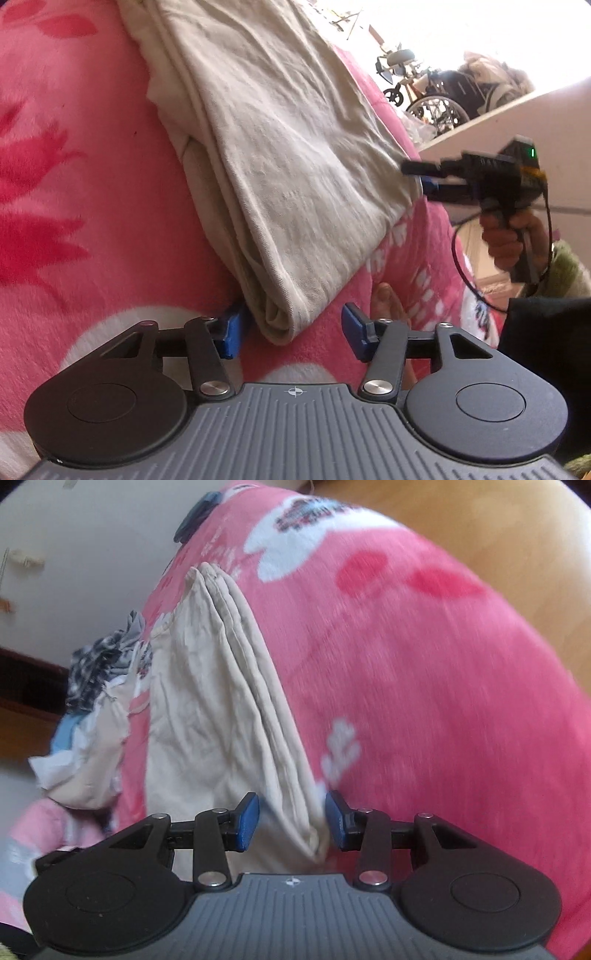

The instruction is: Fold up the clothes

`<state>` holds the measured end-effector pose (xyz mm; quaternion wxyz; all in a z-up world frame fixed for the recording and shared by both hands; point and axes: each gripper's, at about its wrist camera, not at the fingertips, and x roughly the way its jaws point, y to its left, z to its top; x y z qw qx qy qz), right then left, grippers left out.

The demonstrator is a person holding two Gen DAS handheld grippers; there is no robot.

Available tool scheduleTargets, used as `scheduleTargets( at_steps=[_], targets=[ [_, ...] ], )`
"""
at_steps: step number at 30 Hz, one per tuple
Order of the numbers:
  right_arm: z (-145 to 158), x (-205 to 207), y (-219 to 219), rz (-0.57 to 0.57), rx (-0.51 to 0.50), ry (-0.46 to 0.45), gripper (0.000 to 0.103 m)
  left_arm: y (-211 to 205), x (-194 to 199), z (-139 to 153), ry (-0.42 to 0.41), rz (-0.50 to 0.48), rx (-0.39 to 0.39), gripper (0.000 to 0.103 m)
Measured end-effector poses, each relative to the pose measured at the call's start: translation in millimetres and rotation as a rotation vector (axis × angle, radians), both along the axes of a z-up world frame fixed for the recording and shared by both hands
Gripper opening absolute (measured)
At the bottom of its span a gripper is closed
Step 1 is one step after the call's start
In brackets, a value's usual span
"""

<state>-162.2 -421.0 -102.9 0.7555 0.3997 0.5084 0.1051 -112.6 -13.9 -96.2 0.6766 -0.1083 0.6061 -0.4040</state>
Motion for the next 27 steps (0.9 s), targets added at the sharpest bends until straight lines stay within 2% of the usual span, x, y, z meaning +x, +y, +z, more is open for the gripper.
scheduleTargets(
  at_steps=[4, 11, 14, 19, 24, 27],
  targets=[
    [-8, -12, 0, 0.009, 0.073, 0.035, 0.042, 4, 3, -5, 0.033, 0.025, -0.007, 0.048],
    [-15, -27, 5, 0.001, 0.162, 0.065, 0.042, -3, -3, 1, -0.039, -0.023, 0.037, 0.047],
    [-21, -29, 7, -0.027, 0.190, 0.063, 0.041, -2, -1, -1, -0.018, 0.009, 0.038, 0.046],
    [-27, -23, 13, -0.068, 0.200, 0.044, 0.034, 0, 5, -4, 0.032, 0.077, 0.054, 0.030],
    [-23, -27, 19, -0.097, 0.165, 0.018, 0.014, -5, -4, 11, -0.095, -0.005, 0.073, 0.019],
    [-13, -29, 24, -0.090, 0.125, -0.018, 0.012, -1, -6, 21, -0.139, -0.019, 0.040, 0.017]
  ],
)
